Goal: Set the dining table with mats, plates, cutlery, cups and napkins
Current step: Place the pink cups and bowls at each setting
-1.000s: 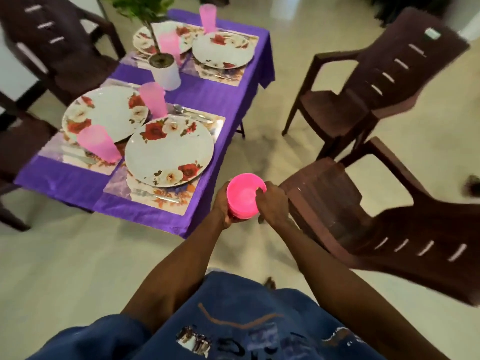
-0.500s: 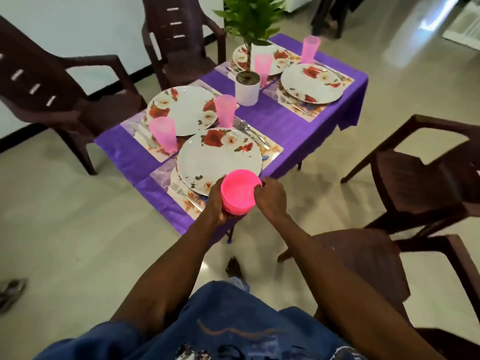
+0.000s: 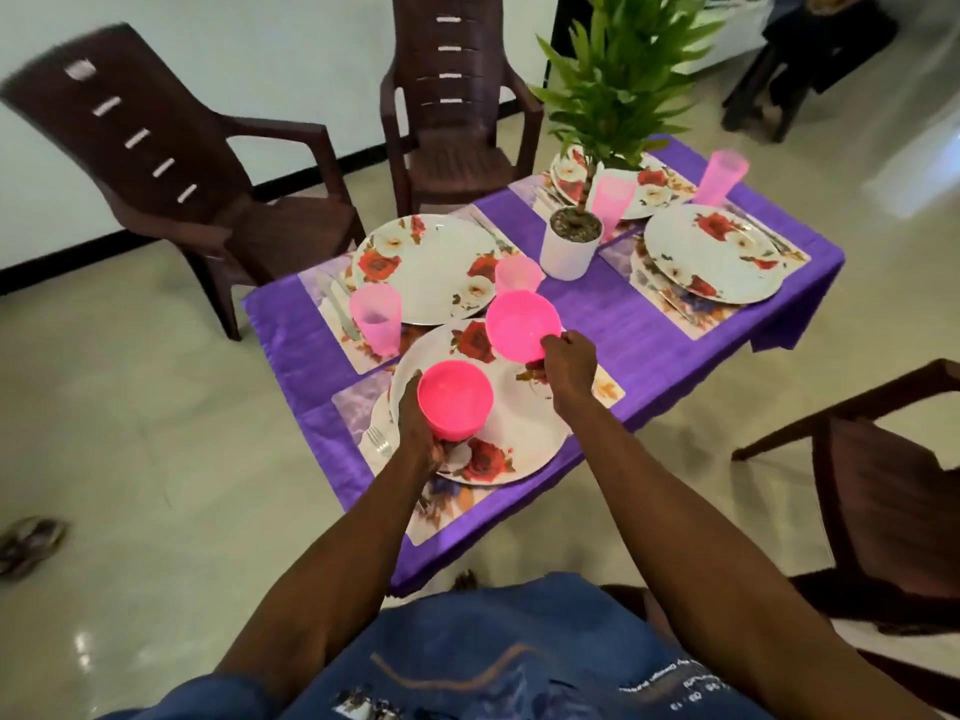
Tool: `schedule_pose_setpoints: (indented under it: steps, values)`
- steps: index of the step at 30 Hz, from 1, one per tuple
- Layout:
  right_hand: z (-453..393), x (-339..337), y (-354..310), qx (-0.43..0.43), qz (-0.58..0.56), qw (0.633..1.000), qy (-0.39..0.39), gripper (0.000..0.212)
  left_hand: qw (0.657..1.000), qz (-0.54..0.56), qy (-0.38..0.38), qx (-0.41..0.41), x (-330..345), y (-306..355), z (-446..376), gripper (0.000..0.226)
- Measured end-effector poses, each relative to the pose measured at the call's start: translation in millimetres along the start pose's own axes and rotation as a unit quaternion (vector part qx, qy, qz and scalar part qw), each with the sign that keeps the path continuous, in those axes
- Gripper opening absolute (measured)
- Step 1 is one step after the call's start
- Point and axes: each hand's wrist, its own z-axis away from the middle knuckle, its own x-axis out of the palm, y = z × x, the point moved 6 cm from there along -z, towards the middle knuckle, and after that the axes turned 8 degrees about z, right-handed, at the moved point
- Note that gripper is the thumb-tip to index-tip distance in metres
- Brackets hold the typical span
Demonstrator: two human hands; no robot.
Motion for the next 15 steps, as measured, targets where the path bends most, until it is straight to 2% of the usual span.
schedule_pose_setpoints:
  steps: [5, 11, 15]
  values:
    - [-38.2, 16.4, 32.0, 0.078, 0.041, 0.996, -0.022, 0.021, 0.998, 0.006, 0.037, 0.045, -13.9, 6.7, -14.9, 0.062]
    - [-66.9, 22.7, 44.4, 0.042, 0.186, 0.981, -0.036, 0.026, 0.996, -0.014, 0.056, 0.074, -4.2, 12.2, -15.1, 0.042]
    - [-80.4, 26.0, 45.0, 0.034, 0.224, 0.972, -0.059, 0.027, 0.995, 0.021, 0.081, 0.046, 7.7, 5.7, -12.5, 0.055]
